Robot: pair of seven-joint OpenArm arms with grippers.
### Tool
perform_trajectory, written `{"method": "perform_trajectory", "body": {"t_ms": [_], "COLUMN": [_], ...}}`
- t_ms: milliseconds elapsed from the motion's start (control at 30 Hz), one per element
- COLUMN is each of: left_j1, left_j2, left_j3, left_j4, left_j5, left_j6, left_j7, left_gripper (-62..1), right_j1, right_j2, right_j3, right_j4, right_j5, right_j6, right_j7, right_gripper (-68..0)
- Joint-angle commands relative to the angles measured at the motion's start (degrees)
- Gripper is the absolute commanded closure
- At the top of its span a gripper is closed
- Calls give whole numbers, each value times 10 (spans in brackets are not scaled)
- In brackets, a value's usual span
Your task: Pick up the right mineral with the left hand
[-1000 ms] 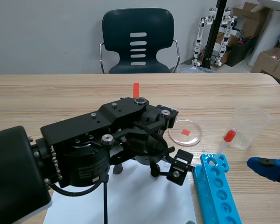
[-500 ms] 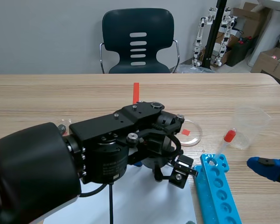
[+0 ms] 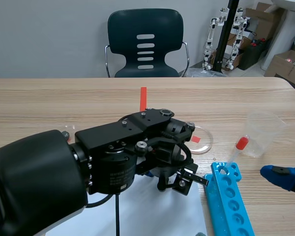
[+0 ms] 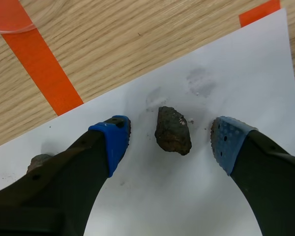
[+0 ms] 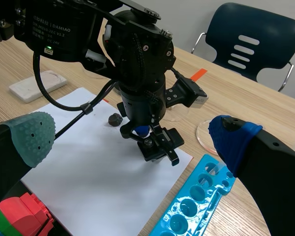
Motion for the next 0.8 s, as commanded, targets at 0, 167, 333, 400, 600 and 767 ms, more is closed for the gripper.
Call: {"method": "perform_trajectory", "body": {"t_ms": [0, 167, 333, 400, 600, 767], "left_j1": [-8, -8, -8, -8, -8, -8], "left_j2": [12, 12, 12, 12, 12, 12], "left_j3": [2, 2, 2, 2, 2, 2], "left_j4": [6, 6, 6, 6, 6, 6], "left_j5": [0, 0, 0, 0, -1, -4], "left_j6": [-1, -1, -1, -1, -1, -1], "left_j7": [-3, -3, -3, -3, -1, 1], "left_gripper": [-342, -325, -285, -228, -129, -100], "right_j1": [2, 2, 2, 2, 2, 2], "right_j2": [3, 3, 3, 3, 3, 3], "right_j3": [2, 2, 2, 2, 2, 2], "right_j4": [7, 7, 7, 7, 7, 7], "right_j5": [7, 7, 7, 7, 7, 7], "right_j6": [0, 0, 0, 0, 0, 0], "right_j7": [10, 10, 10, 10, 10, 10], "right_gripper": [-679, -679, -679, -679, -679, -679]}}
